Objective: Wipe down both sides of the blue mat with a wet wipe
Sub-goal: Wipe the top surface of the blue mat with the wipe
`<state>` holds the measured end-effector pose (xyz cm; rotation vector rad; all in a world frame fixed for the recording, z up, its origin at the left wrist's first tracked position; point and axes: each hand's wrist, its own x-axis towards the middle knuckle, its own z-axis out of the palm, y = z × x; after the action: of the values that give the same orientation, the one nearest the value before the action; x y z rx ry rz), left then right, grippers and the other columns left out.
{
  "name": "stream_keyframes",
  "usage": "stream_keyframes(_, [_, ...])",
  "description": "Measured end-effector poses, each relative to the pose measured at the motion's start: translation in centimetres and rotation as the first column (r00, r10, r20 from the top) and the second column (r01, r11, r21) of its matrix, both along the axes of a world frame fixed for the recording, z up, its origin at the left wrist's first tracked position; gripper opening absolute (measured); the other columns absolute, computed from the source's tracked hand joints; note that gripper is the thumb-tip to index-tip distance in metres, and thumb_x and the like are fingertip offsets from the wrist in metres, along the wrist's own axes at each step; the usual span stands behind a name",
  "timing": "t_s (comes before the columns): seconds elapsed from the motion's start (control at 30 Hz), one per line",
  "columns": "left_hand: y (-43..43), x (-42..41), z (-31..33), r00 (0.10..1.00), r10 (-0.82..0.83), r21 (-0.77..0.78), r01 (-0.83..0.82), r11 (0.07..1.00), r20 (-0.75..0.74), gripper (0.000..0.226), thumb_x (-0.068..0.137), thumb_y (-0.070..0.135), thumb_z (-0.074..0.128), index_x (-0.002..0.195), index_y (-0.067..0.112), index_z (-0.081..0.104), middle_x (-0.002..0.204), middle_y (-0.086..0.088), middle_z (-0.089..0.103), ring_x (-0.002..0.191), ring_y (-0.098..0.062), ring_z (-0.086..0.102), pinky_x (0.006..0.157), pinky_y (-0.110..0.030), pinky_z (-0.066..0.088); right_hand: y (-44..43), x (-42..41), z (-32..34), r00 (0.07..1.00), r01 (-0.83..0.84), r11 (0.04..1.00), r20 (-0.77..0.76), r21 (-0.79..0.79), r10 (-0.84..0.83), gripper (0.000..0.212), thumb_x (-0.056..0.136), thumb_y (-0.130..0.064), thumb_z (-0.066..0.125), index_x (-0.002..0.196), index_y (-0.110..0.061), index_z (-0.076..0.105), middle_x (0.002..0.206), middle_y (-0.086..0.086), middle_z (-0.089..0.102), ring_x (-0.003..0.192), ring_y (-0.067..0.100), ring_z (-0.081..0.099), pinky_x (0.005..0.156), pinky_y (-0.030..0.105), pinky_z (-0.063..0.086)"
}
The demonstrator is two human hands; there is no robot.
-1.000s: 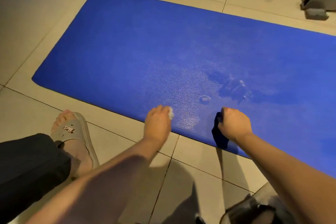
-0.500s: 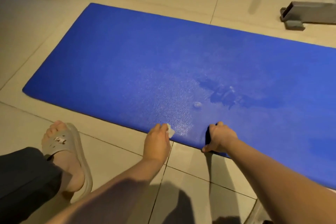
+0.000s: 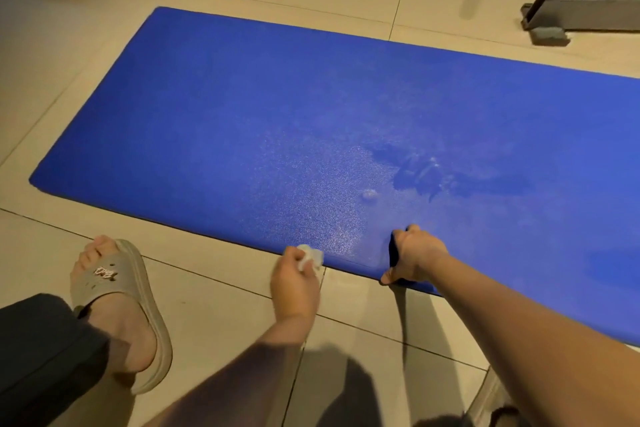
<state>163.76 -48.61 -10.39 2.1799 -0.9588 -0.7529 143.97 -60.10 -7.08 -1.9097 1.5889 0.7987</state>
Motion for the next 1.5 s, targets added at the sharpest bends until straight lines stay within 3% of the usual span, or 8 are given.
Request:
stream_keyframes(0.33, [-3.1,5.5,0.4,0.975,0.048,0.029,-0.055,0.998,0.216,0.011,0.098,0.015,0.061,0.105,0.009,0.065,0.107,-0.01,0.064,0.096,-0.029,0.061,0.082,-0.035,0.05,0.7,-0.3,0.1,0.999,0.044,0.998,0.018,-0.041,-0.043,0.092,0.061,-0.067,0.084,0.13,-0.02,0.048,0.126,0.007,0.047,0.118,0.029,0.052,0.086,0.04,0.051])
stream_keyframes(0.43, [-2.6,2.0,0.3,0.987,0.027,0.031,-0.032,0.999,0.158,0.015,0.097,0.016,0.061,0.108,0.008,0.068,0.109,-0.011,0.065,0.098,-0.029,0.062,0.083,-0.033,0.048,2.6,-0.8,0.4,0.998,0.06,0.979,0.041,-0.193,-0.053,0.088,0.065,-0.068,0.081,0.127,-0.018,0.045,0.121,0.006,0.046,0.115,0.028,0.05,0.081,0.038,0.047])
stream_keyframes(0.53, [-1.7,-1.9,0.6,0.991,-0.103,0.039,0.1,0.994,0.082,0.017,0.096,0.017,0.062,0.111,0.011,0.068,0.111,-0.008,0.065,0.1,-0.028,0.062,0.086,-0.034,0.05,4.5,-1.2,0.5,0.996,0.03,0.916,-0.063,-0.401,-0.06,0.108,0.062,-0.084,0.068,0.139,-0.017,0.034,0.135,0.012,0.039,0.125,0.032,0.042,0.095,0.043,0.042])
stream_keyframes(0.7, [-2.1,0.4,0.6,0.956,-0.249,0.04,0.245,0.969,0.158,0.01,0.094,0.014,0.062,0.103,0.013,0.066,0.108,-0.006,0.063,0.096,-0.026,0.061,0.084,-0.033,0.05,4.4,-2.0,-0.4,0.979,0.168,0.956,-0.071,-0.241,-0.19,0.142,0.062,-0.095,0.055,0.158,-0.018,-0.014,0.165,0.022,-0.009,0.153,0.042,-0.003,0.117,0.058,0.024])
stream_keyframes(0.87, [-2.8,3.3,0.7,0.976,0.009,0.055,-0.022,0.998,0.219,0.016,0.1,0.016,0.057,0.109,0.008,0.067,0.111,-0.009,0.061,0.09,-0.019,0.055,0.08,-0.028,0.043,4.0,-1.4,-0.5,0.977,0.166,0.962,-0.093,-0.218,-0.19,0.142,0.065,-0.09,0.059,0.157,-0.015,-0.017,0.164,0.025,-0.013,0.152,0.046,-0.006,0.117,0.063,0.024])
stream_keyframes(1.1, [-0.6,-4.1,0.8,0.954,-0.285,0.055,0.281,0.958,0.09,0.017,0.095,0.015,0.061,0.11,0.013,0.068,0.11,-0.006,0.063,0.099,-0.026,0.061,0.088,-0.035,0.047,4.0,-1.5,-0.9,0.979,0.157,0.964,-0.094,-0.216,-0.181,0.141,0.066,-0.09,0.057,0.157,-0.014,-0.02,0.163,0.027,-0.014,0.151,0.047,-0.008,0.117,0.064,0.022])
stream_keyframes(1.33, [-3.2,1.0,1.3,0.981,-0.004,0.097,-0.015,0.995,0.196,0.015,0.097,0.013,0.06,0.111,0.009,0.065,0.116,-0.009,0.058,0.094,-0.025,0.059,0.08,-0.03,0.045,3.7,-1.3,-1.1,0.976,0.168,0.968,-0.108,-0.188,-0.19,0.142,0.066,-0.089,0.06,0.156,-0.013,-0.02,0.162,0.028,-0.016,0.15,0.049,-0.01,0.116,0.067,0.019])
stream_keyframes(1.5, [-0.9,-5.4,0.9,0.934,-0.326,0.045,0.323,0.945,0.148,0.017,0.098,0.011,0.056,0.108,0.009,0.069,0.113,-0.009,0.059,0.097,-0.031,0.062,0.085,-0.037,0.047,3.6,-1.2,-1.4,0.974,0.179,0.966,-0.104,-0.186,-0.2,0.144,0.065,-0.088,0.062,0.156,-0.013,-0.02,0.162,0.028,-0.017,0.15,0.05,-0.01,0.115,0.067,0.019])
